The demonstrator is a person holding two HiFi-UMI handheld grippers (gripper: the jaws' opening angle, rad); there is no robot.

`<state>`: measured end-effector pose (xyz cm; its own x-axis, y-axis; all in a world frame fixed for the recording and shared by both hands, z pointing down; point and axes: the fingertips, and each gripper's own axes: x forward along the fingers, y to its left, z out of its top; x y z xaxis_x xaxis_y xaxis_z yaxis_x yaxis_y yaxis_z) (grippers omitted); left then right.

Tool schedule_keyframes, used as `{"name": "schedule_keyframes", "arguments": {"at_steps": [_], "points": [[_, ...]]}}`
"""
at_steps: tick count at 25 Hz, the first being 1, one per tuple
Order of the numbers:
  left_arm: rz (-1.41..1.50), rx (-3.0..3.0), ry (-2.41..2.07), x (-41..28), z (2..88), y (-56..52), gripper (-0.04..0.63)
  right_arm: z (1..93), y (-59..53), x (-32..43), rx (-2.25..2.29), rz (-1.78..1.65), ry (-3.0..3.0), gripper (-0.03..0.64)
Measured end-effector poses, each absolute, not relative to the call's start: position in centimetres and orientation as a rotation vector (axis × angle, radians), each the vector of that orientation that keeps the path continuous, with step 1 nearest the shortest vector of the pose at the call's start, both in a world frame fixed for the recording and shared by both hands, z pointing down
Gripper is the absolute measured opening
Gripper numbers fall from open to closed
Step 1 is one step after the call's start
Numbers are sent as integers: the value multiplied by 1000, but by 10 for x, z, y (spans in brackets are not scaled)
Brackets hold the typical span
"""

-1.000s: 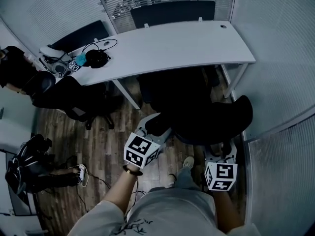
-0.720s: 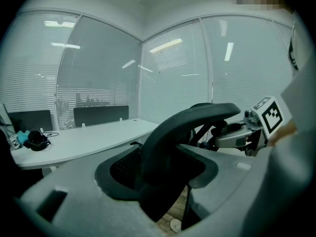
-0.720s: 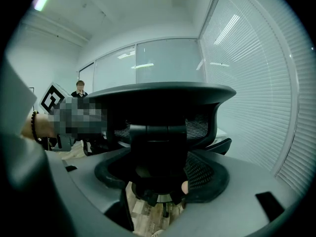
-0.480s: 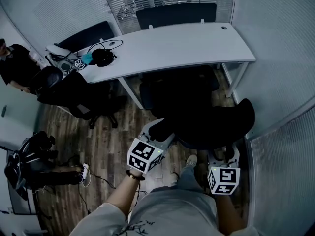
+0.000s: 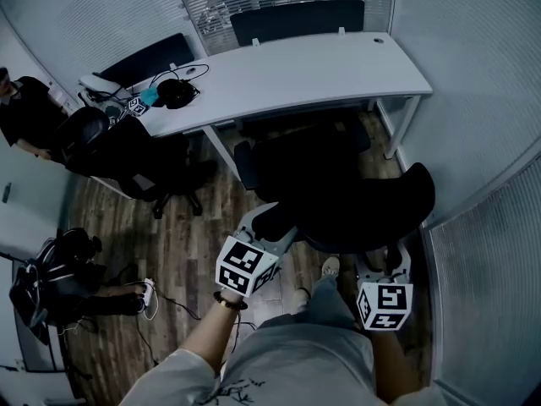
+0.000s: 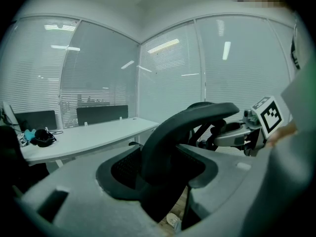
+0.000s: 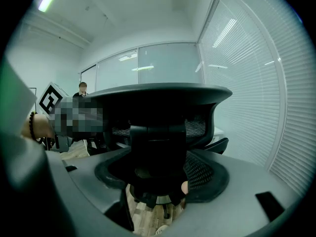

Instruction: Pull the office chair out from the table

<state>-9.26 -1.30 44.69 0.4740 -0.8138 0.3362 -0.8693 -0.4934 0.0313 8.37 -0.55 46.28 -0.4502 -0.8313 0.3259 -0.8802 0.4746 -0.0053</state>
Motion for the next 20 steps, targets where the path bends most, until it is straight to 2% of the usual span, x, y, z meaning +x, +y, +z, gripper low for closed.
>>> {"name": "schedule_keyframes", "arguments": {"at_steps": [20], "points": [[453,2477,-1498,-75,447,32,224,466,34,101,1421,253,-2459,273]]}}
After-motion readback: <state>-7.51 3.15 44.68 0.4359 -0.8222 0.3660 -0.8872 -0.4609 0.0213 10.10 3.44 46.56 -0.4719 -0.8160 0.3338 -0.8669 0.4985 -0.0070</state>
